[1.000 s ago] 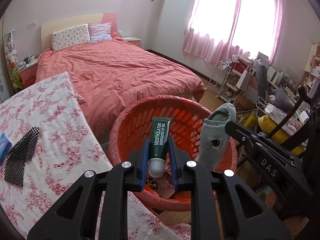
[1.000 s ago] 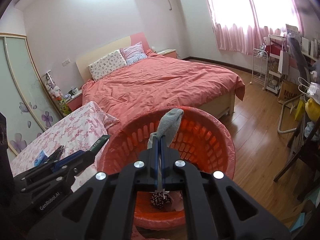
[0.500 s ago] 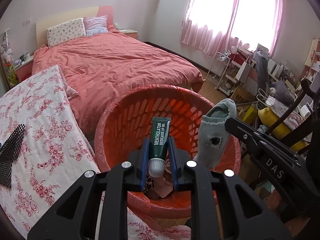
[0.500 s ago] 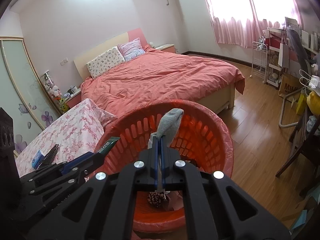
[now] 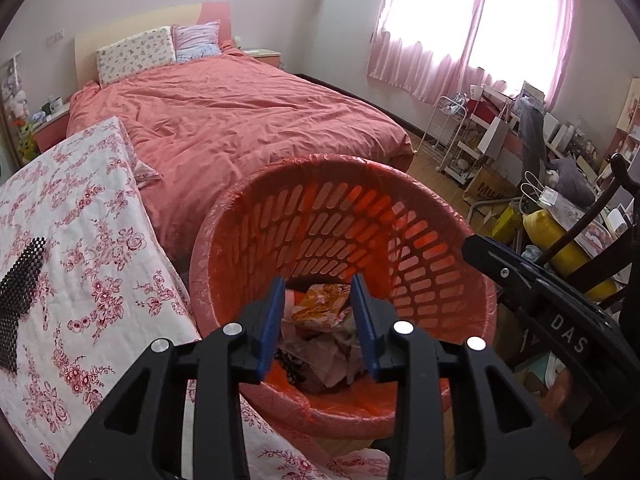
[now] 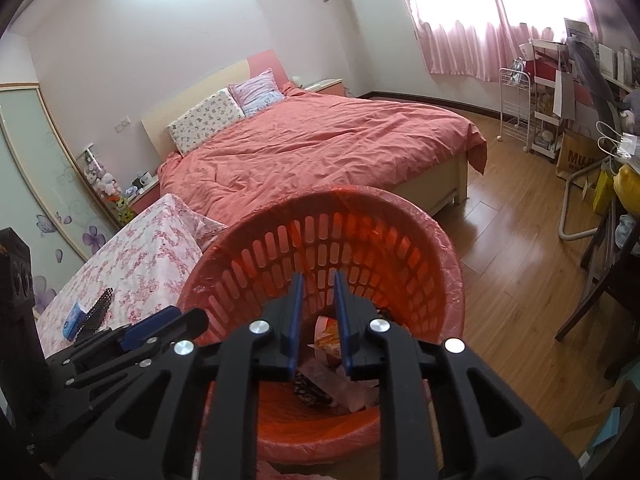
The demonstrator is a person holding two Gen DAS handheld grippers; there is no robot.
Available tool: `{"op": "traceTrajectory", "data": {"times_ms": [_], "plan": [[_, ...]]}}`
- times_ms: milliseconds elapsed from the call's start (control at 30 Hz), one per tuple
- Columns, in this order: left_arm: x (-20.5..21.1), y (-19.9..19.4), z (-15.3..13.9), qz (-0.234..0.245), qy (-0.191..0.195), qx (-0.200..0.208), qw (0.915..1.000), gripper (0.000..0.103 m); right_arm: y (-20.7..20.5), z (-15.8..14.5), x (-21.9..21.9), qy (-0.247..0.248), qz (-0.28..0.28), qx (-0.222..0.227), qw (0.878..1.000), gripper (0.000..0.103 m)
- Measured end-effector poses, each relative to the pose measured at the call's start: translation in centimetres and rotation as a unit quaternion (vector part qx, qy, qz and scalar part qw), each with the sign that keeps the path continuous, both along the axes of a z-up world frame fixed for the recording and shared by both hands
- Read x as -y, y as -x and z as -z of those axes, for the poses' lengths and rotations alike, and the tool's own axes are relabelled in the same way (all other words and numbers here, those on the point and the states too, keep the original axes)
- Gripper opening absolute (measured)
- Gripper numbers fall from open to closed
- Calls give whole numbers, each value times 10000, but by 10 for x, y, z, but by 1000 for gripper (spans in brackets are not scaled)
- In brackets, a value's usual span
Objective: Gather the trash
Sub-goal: 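Open both grippers over the orange basket to drop tube and sock, then move both grippers back over the bedspread toward the black mesh pad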
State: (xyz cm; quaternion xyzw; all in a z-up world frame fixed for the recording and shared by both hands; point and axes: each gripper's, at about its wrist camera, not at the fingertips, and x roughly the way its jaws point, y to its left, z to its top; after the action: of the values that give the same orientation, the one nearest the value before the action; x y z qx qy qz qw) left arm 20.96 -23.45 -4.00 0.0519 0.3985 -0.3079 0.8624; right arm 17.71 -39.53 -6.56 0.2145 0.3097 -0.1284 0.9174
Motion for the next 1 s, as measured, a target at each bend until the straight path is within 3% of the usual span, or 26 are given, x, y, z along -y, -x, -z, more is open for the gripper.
{"op": "traceTrajectory", "data": {"times_ms": [333, 500, 800, 1000], "plan": [[-14, 2, -4, -115, -56, 88, 9999, 35, 2, -1, -5, 67, 8, -66, 10000, 25], [-33, 0, -11, -293, -120, 236, 9992, 40, 1, -9, -18, 152, -89, -49, 9998, 30], [-100, -7, -15, -877, -272, 349, 9952, 44, -16, -25, -70, 387, -558, -57, 9977, 34], [-168, -17, -17, -1505, -429, 406, 9868, 44, -41, -28, -132, 549, -1118, -143, 9921, 37]]}}
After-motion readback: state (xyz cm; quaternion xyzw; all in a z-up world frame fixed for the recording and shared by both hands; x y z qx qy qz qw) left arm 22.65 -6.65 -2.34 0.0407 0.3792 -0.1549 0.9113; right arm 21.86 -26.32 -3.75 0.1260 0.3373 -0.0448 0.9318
